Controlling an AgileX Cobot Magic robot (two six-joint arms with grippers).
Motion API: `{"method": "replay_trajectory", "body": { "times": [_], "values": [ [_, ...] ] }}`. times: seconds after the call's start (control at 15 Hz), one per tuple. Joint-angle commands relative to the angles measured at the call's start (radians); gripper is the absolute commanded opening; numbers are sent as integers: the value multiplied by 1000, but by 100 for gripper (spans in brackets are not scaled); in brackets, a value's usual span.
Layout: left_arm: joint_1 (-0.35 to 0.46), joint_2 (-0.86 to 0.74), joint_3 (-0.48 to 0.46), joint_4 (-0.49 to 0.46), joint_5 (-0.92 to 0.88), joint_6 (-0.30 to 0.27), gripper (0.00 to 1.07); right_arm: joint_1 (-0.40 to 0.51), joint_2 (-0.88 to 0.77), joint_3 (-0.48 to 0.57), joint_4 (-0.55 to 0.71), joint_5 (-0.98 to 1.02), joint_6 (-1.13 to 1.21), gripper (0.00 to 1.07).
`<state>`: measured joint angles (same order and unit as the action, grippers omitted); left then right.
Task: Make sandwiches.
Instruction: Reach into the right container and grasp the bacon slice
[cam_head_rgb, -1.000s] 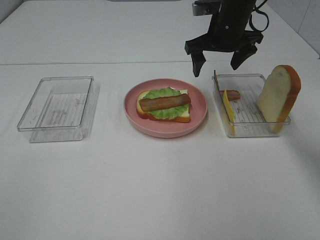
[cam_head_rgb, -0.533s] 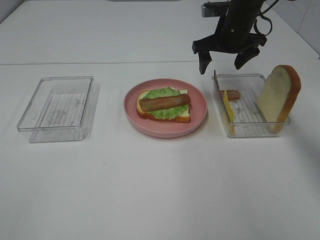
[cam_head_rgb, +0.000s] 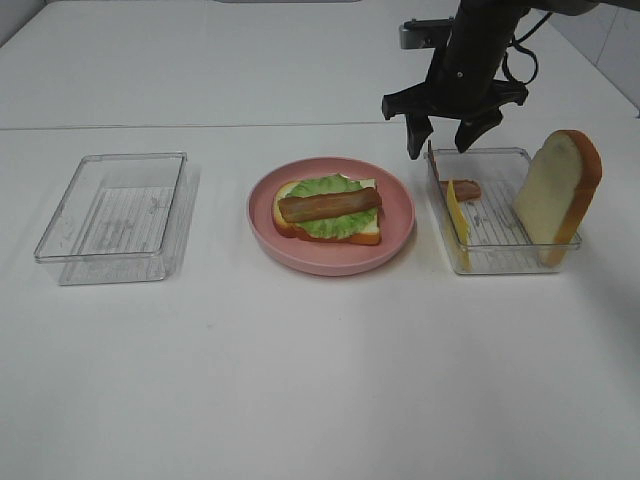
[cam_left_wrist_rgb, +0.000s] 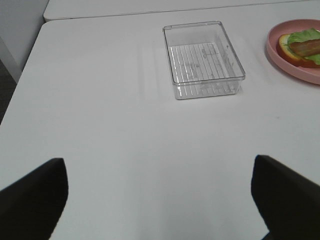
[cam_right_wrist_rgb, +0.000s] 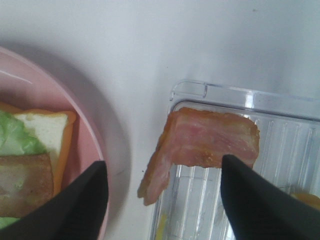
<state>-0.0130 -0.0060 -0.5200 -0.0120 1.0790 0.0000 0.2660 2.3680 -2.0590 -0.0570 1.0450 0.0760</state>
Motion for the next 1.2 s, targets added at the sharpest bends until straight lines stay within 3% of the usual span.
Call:
{"method": "replay_trajectory", "body": {
  "times": [0.07,0.4,0.47,0.67,0.73,0.87,1.2],
  "values": [
    [1,-11,3,-6,-4,0,91,-3,13,-3,-7,-1,7,62],
    [1,-11,3,-6,-4,0,91,-3,24,-3,-7,-9,3,57],
    [1,-11,3,-6,-4,0,91,-3,27,-3,-7,-11,3,42],
    [1,-11,3,-6,-4,0,91,-3,35,-3,-9,-11,3,25],
    [1,-11,3,-6,-4,0,91,-3,42,-3,-11,-14,-8,7],
    [1,-11,3,-6,-4,0,91,-3,44,-3,-11,-24,-27,0],
    [1,-11,3,-6,-4,0,91,-2,44,-3,-11,-30,-46,0]
  ]
}}
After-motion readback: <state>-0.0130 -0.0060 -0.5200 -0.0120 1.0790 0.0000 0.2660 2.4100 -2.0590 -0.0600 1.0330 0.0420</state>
